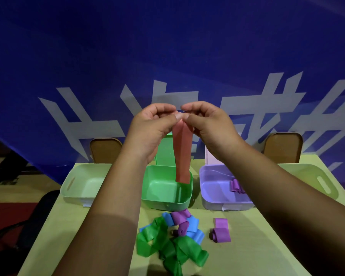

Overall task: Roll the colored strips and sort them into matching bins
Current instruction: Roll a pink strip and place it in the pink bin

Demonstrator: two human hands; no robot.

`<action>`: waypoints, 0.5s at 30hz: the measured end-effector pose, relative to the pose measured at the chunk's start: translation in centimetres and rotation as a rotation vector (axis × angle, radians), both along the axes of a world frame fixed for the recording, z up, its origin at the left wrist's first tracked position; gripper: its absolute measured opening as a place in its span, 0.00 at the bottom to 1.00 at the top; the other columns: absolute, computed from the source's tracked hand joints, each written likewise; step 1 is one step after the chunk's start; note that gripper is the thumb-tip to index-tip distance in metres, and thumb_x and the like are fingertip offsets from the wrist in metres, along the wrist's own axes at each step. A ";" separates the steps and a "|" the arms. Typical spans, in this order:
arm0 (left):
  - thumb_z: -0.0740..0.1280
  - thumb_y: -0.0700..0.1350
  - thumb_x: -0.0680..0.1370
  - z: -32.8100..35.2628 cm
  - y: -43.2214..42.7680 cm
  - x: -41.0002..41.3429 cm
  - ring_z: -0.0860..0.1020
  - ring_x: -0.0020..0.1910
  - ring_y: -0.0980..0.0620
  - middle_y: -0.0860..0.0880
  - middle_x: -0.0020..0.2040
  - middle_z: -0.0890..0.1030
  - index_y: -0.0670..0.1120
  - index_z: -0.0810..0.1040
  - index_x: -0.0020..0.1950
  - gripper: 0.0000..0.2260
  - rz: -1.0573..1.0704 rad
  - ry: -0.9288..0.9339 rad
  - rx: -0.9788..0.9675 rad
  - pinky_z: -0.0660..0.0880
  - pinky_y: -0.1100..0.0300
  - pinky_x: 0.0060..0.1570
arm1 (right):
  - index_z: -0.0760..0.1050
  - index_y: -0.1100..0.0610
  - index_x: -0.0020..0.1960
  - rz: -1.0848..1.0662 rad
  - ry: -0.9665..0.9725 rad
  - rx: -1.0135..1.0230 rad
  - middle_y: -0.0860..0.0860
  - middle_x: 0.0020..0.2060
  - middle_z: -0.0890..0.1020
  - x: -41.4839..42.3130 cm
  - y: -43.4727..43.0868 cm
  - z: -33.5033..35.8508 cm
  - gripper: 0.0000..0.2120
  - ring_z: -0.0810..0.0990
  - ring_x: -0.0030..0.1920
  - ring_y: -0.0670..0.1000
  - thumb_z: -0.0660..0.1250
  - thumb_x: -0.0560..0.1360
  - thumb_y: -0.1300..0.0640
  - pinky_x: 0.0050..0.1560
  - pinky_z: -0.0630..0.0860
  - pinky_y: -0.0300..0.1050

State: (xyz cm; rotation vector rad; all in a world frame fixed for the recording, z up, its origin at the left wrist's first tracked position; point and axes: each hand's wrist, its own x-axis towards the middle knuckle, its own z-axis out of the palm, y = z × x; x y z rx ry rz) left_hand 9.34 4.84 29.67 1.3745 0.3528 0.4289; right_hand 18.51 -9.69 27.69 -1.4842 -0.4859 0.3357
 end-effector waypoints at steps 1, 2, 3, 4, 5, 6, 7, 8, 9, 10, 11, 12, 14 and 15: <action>0.76 0.34 0.78 -0.1 0.0 0.1 0.87 0.58 0.37 0.36 0.56 0.87 0.38 0.82 0.62 0.13 0.016 0.008 0.012 0.84 0.45 0.63 | 0.86 0.50 0.58 -0.001 -0.007 -0.001 0.54 0.48 0.87 0.0 -0.1 0.0 0.09 0.87 0.51 0.56 0.75 0.80 0.59 0.61 0.85 0.60; 0.77 0.34 0.78 -0.2 0.0 0.3 0.87 0.58 0.36 0.36 0.55 0.87 0.38 0.83 0.61 0.12 0.032 0.017 0.030 0.84 0.44 0.62 | 0.86 0.50 0.58 -0.002 -0.009 0.001 0.55 0.49 0.87 0.0 -0.1 0.0 0.09 0.88 0.53 0.58 0.75 0.80 0.60 0.61 0.85 0.59; 0.77 0.34 0.78 -0.3 0.0 0.4 0.87 0.57 0.36 0.37 0.54 0.88 0.39 0.83 0.60 0.11 0.045 0.022 0.043 0.84 0.44 0.61 | 0.85 0.51 0.59 -0.001 -0.004 0.008 0.57 0.50 0.87 0.0 -0.2 0.0 0.10 0.88 0.55 0.59 0.74 0.80 0.61 0.62 0.85 0.59; 0.77 0.34 0.78 -0.4 0.0 0.5 0.87 0.56 0.38 0.37 0.54 0.88 0.39 0.83 0.59 0.11 0.052 0.022 0.048 0.85 0.44 0.61 | 0.85 0.52 0.59 0.002 0.006 0.019 0.58 0.51 0.87 0.1 -0.2 0.0 0.10 0.87 0.56 0.60 0.74 0.80 0.63 0.62 0.84 0.59; 0.77 0.33 0.78 -0.4 0.0 0.6 0.87 0.54 0.40 0.39 0.53 0.87 0.39 0.83 0.59 0.11 0.054 0.018 0.049 0.85 0.45 0.60 | 0.85 0.53 0.59 0.007 0.021 0.033 0.58 0.52 0.87 0.1 -0.1 0.0 0.11 0.87 0.57 0.60 0.74 0.79 0.64 0.63 0.84 0.59; 0.76 0.32 0.78 -0.4 -0.1 0.7 0.87 0.53 0.42 0.39 0.52 0.87 0.38 0.83 0.60 0.12 0.055 0.013 0.047 0.85 0.46 0.60 | 0.85 0.53 0.59 0.013 0.037 0.046 0.58 0.52 0.88 0.2 -0.1 -0.1 0.12 0.87 0.57 0.60 0.74 0.78 0.64 0.64 0.83 0.60; 0.76 0.32 0.78 -0.3 -0.1 0.7 0.86 0.52 0.44 0.40 0.52 0.87 0.38 0.83 0.60 0.12 0.053 0.007 0.043 0.85 0.47 0.60 | 0.85 0.53 0.59 0.018 0.051 0.056 0.58 0.52 0.88 0.2 0.0 -0.2 0.12 0.87 0.55 0.59 0.75 0.77 0.63 0.65 0.83 0.61; 0.76 0.31 0.78 -0.3 -0.1 0.7 0.86 0.52 0.44 0.40 0.52 0.87 0.38 0.83 0.60 0.12 0.050 0.000 0.035 0.85 0.47 0.60 | 0.85 0.53 0.59 0.020 0.064 0.061 0.58 0.52 0.88 0.2 0.0 -0.2 0.12 0.87 0.54 0.58 0.75 0.77 0.61 0.65 0.83 0.61; 0.75 0.31 0.78 -0.2 -0.1 0.8 0.86 0.53 0.45 0.40 0.52 0.87 0.39 0.83 0.60 0.12 0.046 -0.005 0.027 0.85 0.48 0.60 | 0.85 0.54 0.59 0.022 0.073 0.063 0.58 0.51 0.88 0.2 0.0 -0.3 0.11 0.87 0.52 0.56 0.76 0.77 0.59 0.64 0.83 0.60; 0.75 0.31 0.78 -0.3 0.0 0.8 0.86 0.53 0.45 0.40 0.52 0.87 0.40 0.83 0.59 0.12 0.044 -0.009 0.023 0.85 0.48 0.60 | 0.85 0.54 0.59 0.024 0.078 0.066 0.57 0.50 0.88 0.2 0.0 -0.2 0.10 0.87 0.50 0.54 0.76 0.78 0.58 0.62 0.83 0.58; 0.75 0.30 0.78 -0.3 0.1 0.8 0.86 0.53 0.45 0.40 0.52 0.87 0.41 0.83 0.59 0.12 0.041 -0.011 0.022 0.84 0.48 0.61 | 0.84 0.55 0.59 0.025 0.077 0.070 0.55 0.48 0.88 0.3 0.0 -0.2 0.09 0.87 0.48 0.52 0.75 0.79 0.58 0.59 0.84 0.55; 0.75 0.30 0.78 -0.3 0.2 0.8 0.86 0.53 0.45 0.41 0.52 0.87 0.41 0.83 0.58 0.12 0.039 -0.013 0.021 0.84 0.48 0.61 | 0.84 0.56 0.59 0.024 0.071 0.074 0.53 0.45 0.87 0.3 0.0 -0.2 0.08 0.86 0.45 0.49 0.75 0.80 0.58 0.56 0.83 0.52; 0.74 0.29 0.77 -0.4 0.2 0.8 0.86 0.54 0.44 0.41 0.52 0.86 0.42 0.83 0.57 0.12 0.035 -0.020 0.015 0.84 0.47 0.62 | 0.83 0.57 0.59 0.021 0.055 0.069 0.47 0.38 0.85 0.3 0.0 -0.1 0.08 0.83 0.39 0.45 0.74 0.81 0.61 0.50 0.80 0.48; 0.74 0.29 0.77 -0.4 0.2 0.8 0.85 0.54 0.44 0.41 0.52 0.86 0.42 0.83 0.57 0.13 0.033 -0.024 0.010 0.83 0.47 0.62 | 0.83 0.57 0.60 0.019 0.048 0.061 0.46 0.37 0.84 0.3 0.0 0.0 0.08 0.82 0.38 0.44 0.74 0.81 0.62 0.50 0.80 0.47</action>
